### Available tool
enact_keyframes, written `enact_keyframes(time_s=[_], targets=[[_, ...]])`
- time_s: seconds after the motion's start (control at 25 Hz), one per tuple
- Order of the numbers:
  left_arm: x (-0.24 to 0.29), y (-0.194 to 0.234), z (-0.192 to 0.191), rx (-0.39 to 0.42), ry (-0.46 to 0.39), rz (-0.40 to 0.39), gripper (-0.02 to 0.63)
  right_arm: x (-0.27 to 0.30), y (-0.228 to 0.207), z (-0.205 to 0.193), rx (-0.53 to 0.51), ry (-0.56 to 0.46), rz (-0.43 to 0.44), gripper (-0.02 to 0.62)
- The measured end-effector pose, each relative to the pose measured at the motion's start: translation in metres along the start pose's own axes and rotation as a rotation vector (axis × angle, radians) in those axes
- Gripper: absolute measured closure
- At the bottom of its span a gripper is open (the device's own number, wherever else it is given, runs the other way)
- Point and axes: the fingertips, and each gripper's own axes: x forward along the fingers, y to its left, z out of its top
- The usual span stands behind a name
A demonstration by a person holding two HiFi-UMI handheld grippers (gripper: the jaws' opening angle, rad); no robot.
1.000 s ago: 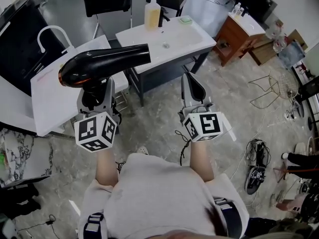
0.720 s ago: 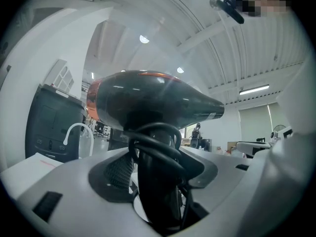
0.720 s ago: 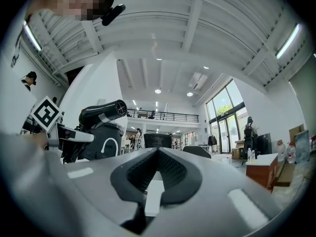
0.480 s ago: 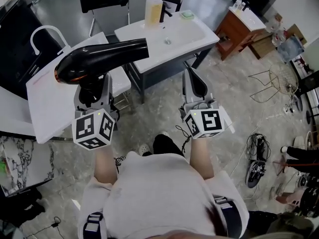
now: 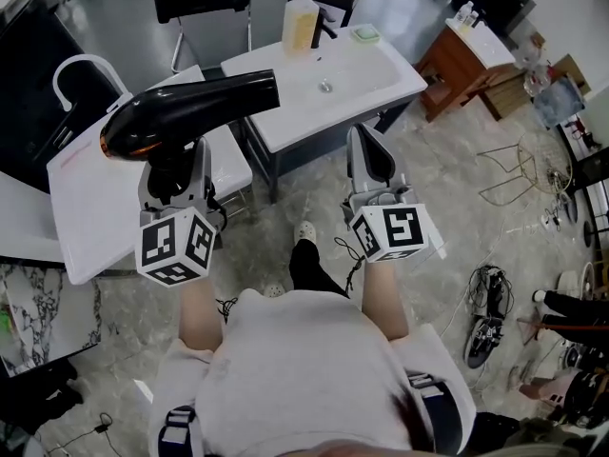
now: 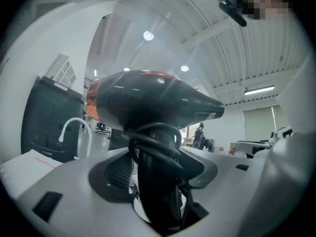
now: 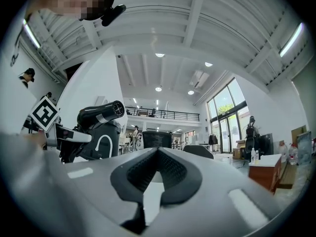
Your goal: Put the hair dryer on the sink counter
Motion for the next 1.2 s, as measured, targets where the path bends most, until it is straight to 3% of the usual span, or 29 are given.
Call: enact_keyframes(time_s=[0.8, 1.2], targets=[[0.154, -0.019, 0.003, -0.006, 0.004, 0.12, 0.337, 0.156, -0.101, -0.02, 0.045, -0.022, 0.144, 0.584], [0.226, -0.027, -0.027, -0.063, 0.058, 0.17, 0.337, 0.219, -0.148, -0.047, 0.067, -0.003, 0.205, 0.584]])
